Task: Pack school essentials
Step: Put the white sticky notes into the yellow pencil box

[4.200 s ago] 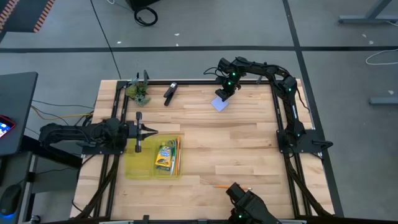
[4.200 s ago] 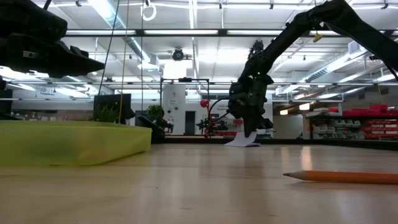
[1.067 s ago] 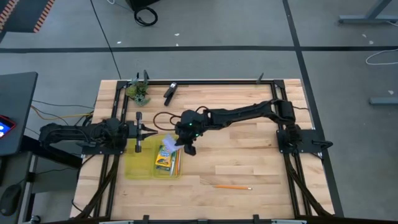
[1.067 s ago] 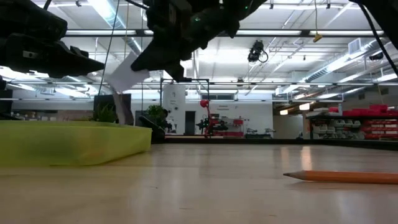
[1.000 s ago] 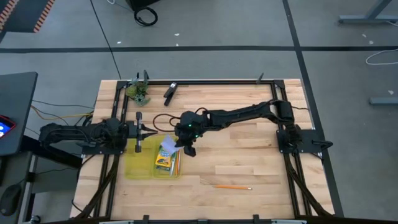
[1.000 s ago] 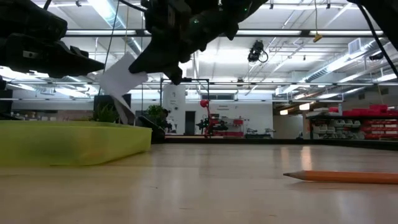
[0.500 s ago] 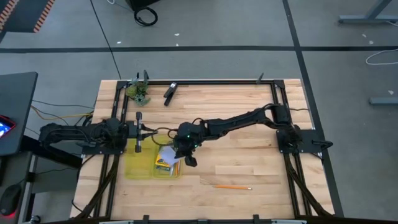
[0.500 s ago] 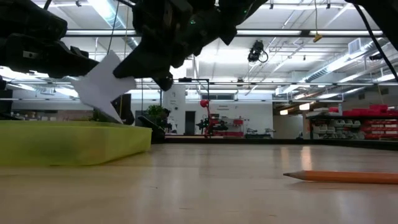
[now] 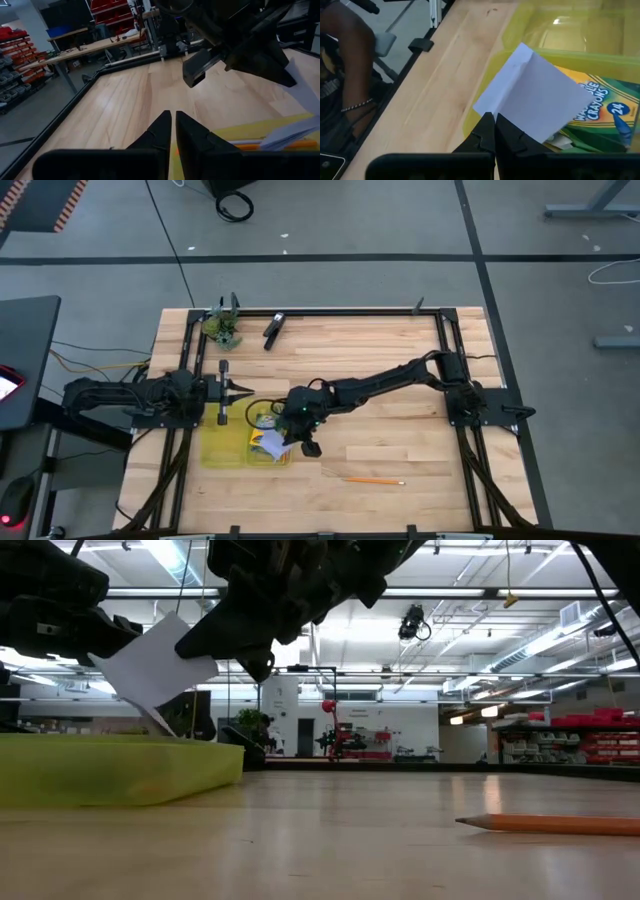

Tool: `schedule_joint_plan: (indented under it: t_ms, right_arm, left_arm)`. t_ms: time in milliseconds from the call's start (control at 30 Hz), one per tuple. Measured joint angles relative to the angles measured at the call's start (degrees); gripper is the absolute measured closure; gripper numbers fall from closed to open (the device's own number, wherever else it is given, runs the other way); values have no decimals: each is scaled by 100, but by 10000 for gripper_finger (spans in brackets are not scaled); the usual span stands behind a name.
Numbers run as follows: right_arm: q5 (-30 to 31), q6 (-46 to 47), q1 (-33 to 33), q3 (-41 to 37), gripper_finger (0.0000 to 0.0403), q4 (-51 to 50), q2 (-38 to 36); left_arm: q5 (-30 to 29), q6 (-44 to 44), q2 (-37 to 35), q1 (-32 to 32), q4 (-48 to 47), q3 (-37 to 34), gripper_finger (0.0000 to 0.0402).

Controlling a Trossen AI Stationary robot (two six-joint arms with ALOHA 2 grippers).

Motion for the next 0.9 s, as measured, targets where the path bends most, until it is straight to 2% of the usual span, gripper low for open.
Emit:
schedule_joint_plan:
  t_ms: [367, 467, 733, 900]
  right_arm:
    - [473, 642, 75, -434, 393, 651, -4]
    - [668, 655, 72, -475, 380, 619, 0]
    - [601, 663, 22, -474, 334, 499, -2]
    - [677, 1094, -253, -442, 308, 148, -2]
  left_arm:
    - [0, 1, 0, 0, 0, 1, 377]
    - [0, 0, 0, 2, 0, -1, 378]
    - [0, -1, 0, 2, 0, -1, 367]
    - [0, 1, 0, 2, 0, 0, 368]
